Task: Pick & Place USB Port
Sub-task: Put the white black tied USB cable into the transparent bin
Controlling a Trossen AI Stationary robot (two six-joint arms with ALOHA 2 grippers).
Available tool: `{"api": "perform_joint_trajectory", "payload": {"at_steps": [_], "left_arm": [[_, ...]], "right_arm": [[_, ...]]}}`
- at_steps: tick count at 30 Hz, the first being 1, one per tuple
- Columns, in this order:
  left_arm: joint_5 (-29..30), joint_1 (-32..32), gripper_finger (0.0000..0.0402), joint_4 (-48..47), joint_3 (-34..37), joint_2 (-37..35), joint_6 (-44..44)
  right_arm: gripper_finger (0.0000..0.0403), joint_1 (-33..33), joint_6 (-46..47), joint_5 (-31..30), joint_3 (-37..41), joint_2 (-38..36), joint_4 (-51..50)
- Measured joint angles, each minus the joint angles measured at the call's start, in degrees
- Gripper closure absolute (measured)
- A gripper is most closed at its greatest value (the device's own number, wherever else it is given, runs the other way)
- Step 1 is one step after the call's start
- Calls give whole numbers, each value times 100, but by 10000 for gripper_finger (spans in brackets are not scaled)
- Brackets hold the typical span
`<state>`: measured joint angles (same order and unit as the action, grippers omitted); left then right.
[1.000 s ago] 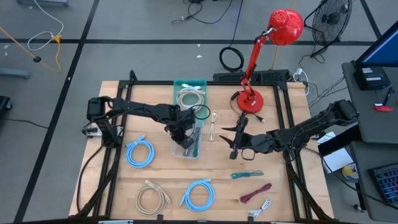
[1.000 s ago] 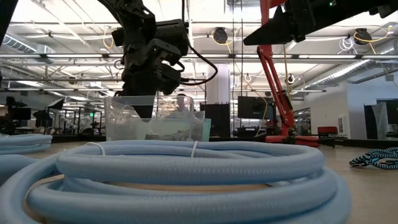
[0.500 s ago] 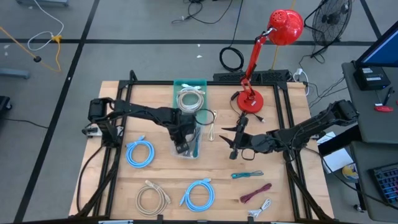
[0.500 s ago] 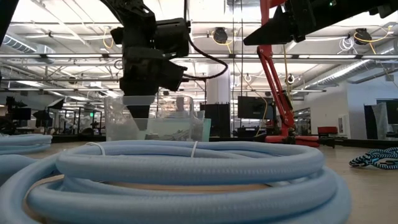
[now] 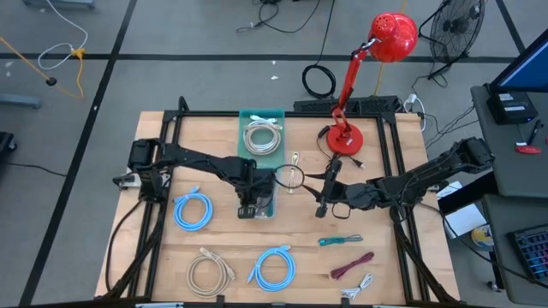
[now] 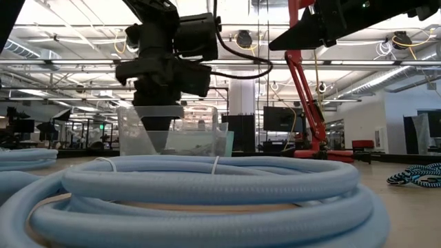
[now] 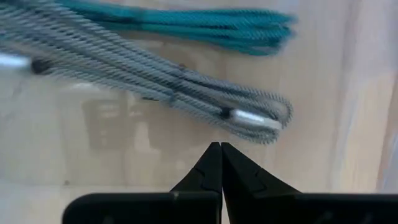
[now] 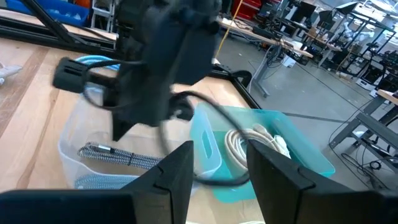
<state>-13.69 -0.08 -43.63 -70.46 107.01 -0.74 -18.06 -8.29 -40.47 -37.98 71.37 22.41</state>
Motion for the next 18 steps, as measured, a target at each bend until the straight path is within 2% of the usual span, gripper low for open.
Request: {"api": "perform_joint_trajectory", "payload": {"at_steps": [3,18], "left_arm": [[-40,-179,401,33,-15,45,-361],[-57,-147,401,496,-28,93,-331]], "right_arm": [[264,2,-6,0,-1,0,-17],[264,42,6,2,0,0,-15]]}}
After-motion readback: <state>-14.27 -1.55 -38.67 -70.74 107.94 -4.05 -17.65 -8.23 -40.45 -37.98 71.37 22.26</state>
